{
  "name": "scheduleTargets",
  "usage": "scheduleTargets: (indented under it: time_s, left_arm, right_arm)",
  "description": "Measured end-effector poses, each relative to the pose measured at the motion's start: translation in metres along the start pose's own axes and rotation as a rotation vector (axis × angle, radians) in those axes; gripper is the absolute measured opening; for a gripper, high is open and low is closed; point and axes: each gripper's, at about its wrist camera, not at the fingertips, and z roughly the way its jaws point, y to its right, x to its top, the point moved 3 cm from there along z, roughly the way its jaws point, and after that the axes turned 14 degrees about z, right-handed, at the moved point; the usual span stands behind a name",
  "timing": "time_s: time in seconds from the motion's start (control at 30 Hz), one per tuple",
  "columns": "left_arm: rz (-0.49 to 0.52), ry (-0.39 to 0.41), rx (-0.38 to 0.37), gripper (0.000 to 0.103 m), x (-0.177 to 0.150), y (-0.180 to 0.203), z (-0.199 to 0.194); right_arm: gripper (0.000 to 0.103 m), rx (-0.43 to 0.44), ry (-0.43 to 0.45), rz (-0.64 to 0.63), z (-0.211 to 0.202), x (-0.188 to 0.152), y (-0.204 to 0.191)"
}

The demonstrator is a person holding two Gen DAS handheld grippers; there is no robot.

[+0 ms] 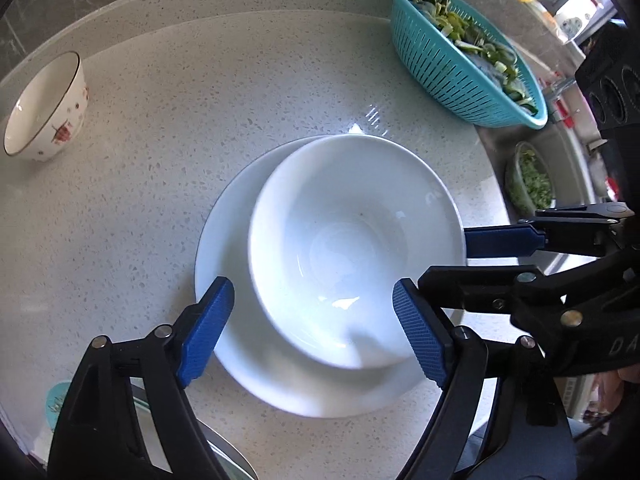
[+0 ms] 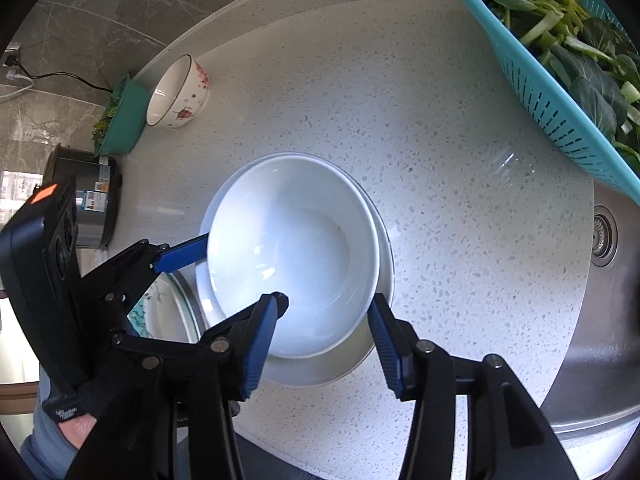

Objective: Organize plates and bowls
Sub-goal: 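Open both grippers and lift away from the nested bowls, then move both grippers to the red-patterned white bowl and close on its rim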

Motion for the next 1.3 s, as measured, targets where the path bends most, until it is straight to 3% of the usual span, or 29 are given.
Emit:
scheduleTargets:
  time_s: [0.13, 0.37, 0.57, 0.63, 0.7, 0.83, 0.93, 1.03, 1.17, 1.3]
  left_arm:
    - [-0.005, 0.012, -0.002, 0.087, -0.004, 0.002, -0.009]
    - [-0.055, 0.061, -0.059, 0.088, -0.005, 0.004, -0.033]
    - [-0.105, 0.195, -0.179, 0.089, 0.001, -0.01, -0.092]
    - [-0.149, 0.258, -0.199, 0.092, 0.002, -0.034, -0.12]
    - [-0.187, 0.316, -0.18, 0.094, 0.0, -0.064, -0.145]
    - [-0.289, 0.352, -0.066, 0.095, -0.014, -0.152, -0.171]
    - [-0.365, 0.316, -0.011, 0.095, -0.024, -0.214, -0.164]
    - [-0.429, 0.27, -0.014, 0.095, -0.031, -0.265, -0.142]
    - [-0.49, 0.254, -0.081, 0.095, -0.03, -0.314, -0.112]
    - [-0.456, 0.238, -0.142, 0.095, -0.019, -0.337, -0.089]
  right_arm:
    - [0.084, -0.044, 0.025, -0.015, -0.009, -0.003, -0.001]
    - [0.083, -0.004, 0.044, -0.004, -0.026, -0.005, 0.009]
    - [0.083, 0.201, 0.157, -0.05, -0.082, 0.009, -0.01]
    - [0.083, 0.25, 0.169, -0.081, -0.094, 0.018, -0.021]
    - [0.083, 0.238, 0.179, -0.117, -0.097, 0.03, -0.033]
    - [0.083, 0.227, 0.173, -0.178, -0.09, 0.056, -0.065]
    - [0.083, 0.255, 0.162, -0.202, -0.078, 0.078, -0.094]
    - [0.083, 0.276, 0.125, -0.192, -0.055, 0.105, -0.12]
    - [0.083, 0.322, 0.045, -0.141, -0.012, 0.137, -0.152]
    - [0.083, 0.363, -0.03, -0.077, 0.029, 0.162, -0.165]
